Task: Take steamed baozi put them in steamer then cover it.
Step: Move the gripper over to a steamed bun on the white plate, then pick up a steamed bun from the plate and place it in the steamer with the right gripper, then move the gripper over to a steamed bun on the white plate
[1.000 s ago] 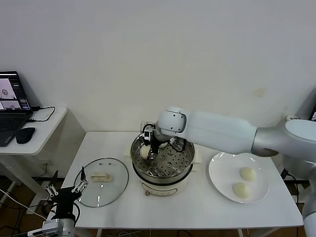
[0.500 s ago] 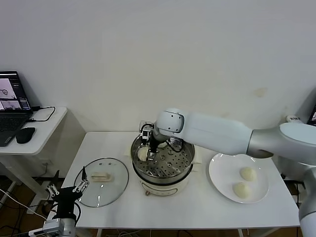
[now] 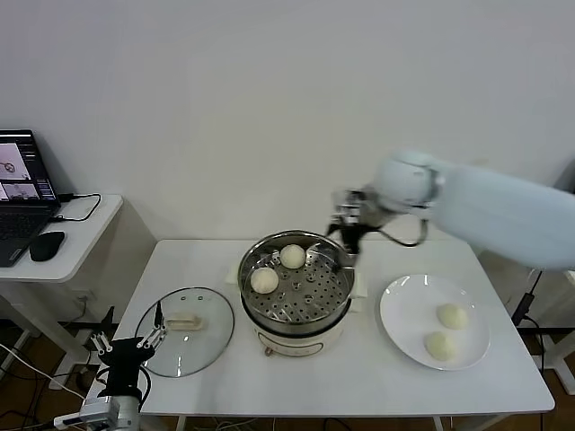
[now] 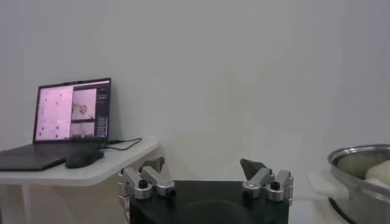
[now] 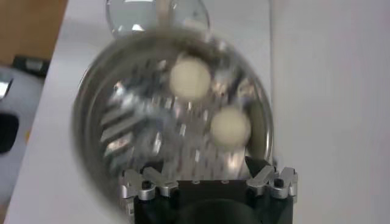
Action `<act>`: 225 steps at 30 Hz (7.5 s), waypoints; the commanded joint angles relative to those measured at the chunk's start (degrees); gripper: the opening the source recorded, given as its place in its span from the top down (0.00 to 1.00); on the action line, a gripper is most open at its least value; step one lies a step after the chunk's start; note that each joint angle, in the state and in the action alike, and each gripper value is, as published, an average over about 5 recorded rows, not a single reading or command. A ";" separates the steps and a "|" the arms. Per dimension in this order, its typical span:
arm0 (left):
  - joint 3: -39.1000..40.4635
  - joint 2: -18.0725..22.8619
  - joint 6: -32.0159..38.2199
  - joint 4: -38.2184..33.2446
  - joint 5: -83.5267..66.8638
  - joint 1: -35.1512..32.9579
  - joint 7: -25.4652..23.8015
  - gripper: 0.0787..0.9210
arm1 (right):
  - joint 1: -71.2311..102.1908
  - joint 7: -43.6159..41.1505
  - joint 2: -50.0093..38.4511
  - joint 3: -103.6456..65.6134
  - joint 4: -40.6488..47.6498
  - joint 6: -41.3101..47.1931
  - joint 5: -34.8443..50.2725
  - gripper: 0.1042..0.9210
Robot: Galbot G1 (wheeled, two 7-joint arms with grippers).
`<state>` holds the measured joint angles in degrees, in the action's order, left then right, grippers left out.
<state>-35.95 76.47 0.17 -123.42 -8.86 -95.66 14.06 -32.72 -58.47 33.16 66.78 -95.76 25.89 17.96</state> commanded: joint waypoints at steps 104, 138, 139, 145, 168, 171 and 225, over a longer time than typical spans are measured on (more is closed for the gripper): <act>-2.54 1.92 1.31 1.77 2.05 -0.13 0.59 0.12 | 0.15 6.12 20.02 7.25 0.00 -24.07 -10.11 0.40; -2.29 3.49 2.69 2.57 2.19 -0.18 1.61 0.12 | 4.36 6.92 27.43 8.81 6.18 -39.23 -22.28 0.33; -2.27 3.43 2.68 2.56 2.13 -0.13 1.62 0.12 | 3.93 6.94 26.87 8.33 6.02 -39.18 -22.10 0.29; -2.13 2.95 2.40 1.91 1.84 0.20 1.51 0.12 | 0.94 5.95 20.86 5.96 3.50 -38.10 -19.08 0.13; 0.52 0.77 1.15 0.46 2.04 1.03 0.92 0.12 | 17.05 0.55 -24.46 -11.45 -0.17 -13.78 -19.92 0.12; 0.57 0.46 1.20 1.01 2.01 0.94 0.91 0.12 | 23.33 1.01 -24.22 -14.69 2.96 -15.44 -22.49 0.12; -3.91 0.00 0.70 4.36 0.95 0.82 0.65 0.12 | 49.64 3.30 -0.10 -39.64 30.49 -22.49 -33.81 0.47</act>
<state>-39.81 76.51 0.86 -119.09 -7.85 -94.80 14.70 17.67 -55.13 32.65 26.81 -65.87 3.46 -15.84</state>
